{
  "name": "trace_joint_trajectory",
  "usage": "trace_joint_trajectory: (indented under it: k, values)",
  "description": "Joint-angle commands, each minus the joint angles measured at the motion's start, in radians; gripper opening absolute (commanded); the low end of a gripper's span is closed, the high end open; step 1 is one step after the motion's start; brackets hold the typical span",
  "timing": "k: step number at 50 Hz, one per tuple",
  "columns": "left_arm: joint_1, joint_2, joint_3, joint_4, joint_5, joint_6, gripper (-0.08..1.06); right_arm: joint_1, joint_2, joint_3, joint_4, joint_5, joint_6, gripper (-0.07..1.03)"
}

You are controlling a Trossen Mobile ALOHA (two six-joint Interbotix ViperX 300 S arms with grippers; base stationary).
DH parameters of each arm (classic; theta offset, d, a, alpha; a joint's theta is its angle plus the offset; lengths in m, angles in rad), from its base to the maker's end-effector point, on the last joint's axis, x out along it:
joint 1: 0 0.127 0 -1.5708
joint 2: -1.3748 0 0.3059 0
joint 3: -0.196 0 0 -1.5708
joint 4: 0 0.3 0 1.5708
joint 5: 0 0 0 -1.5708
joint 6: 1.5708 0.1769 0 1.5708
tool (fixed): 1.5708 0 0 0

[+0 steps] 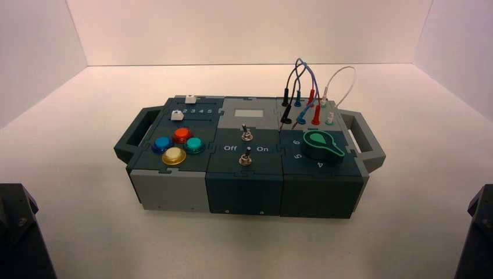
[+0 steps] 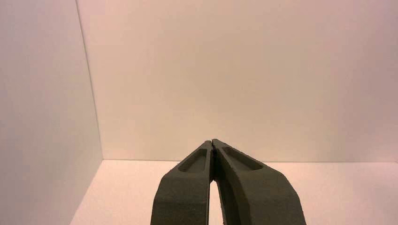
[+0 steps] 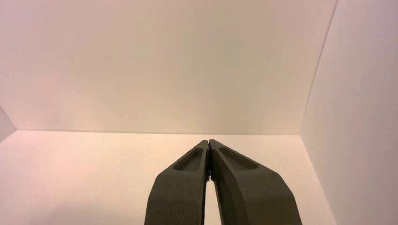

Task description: Insert the black wire.

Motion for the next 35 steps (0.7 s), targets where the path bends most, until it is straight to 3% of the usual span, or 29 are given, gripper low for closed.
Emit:
trace_joint_trajectory:
  k: [1,11,17,31,35]
  values:
    - [-0.029,0.006,-0.044,0.003,0.052,0.008,-0.03,0.014,0.003,-0.015,0.006,0.031,0.006,-0.02]
    - [-0.11,0.006,-0.067,0.005,0.215,0.011,-0.03,0.104,0.003,-0.032,0.011,0.152,0.015,-0.02]
    - [-0.144,0.014,-0.074,0.003,0.314,0.011,-0.03,0.144,0.005,-0.032,0.038,0.202,0.025,-0.02]
    - [-0.224,0.069,-0.112,-0.009,0.568,0.011,-0.03,0.147,0.011,-0.043,0.081,0.345,0.023,-0.02]
    - [-0.264,0.11,-0.13,-0.015,0.652,0.011,-0.03,0.149,0.021,-0.043,0.114,0.39,0.02,-0.02]
